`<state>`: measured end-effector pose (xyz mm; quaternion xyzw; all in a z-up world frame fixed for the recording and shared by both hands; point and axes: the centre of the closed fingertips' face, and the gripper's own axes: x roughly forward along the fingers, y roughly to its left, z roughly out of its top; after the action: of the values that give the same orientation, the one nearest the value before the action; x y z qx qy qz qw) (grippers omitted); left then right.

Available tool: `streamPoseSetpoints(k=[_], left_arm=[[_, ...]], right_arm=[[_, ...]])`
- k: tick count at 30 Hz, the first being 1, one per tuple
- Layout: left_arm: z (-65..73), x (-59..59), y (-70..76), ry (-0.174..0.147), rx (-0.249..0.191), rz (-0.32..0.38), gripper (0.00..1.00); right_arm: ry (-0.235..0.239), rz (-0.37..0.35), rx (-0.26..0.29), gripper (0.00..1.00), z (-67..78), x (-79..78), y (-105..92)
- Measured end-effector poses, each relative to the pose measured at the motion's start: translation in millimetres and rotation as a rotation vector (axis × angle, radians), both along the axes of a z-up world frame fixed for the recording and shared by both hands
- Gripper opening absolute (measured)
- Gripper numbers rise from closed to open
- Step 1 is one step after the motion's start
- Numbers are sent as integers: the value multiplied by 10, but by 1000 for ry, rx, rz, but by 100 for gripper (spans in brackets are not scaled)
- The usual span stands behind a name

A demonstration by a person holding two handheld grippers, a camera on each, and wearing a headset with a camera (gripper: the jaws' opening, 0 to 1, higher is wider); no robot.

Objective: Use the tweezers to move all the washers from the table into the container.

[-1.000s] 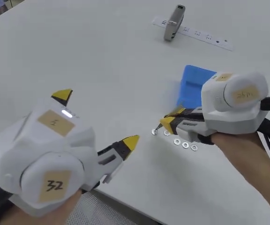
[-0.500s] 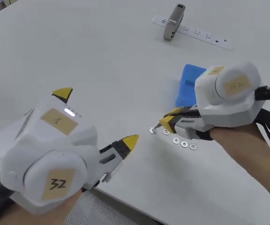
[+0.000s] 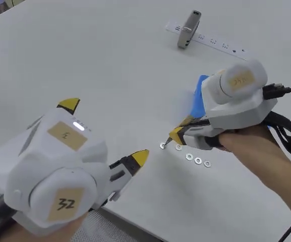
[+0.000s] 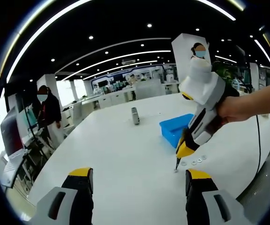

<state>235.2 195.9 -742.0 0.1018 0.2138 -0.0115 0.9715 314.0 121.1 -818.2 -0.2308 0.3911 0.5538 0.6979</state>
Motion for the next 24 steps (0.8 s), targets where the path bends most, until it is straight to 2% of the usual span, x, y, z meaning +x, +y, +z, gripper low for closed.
streamPoseSetpoints(k=[24], left_arm=[[8,-6,53,-8,-2,1,81]], right_arm=[[30,-5,-27,4,14,-34,69]])
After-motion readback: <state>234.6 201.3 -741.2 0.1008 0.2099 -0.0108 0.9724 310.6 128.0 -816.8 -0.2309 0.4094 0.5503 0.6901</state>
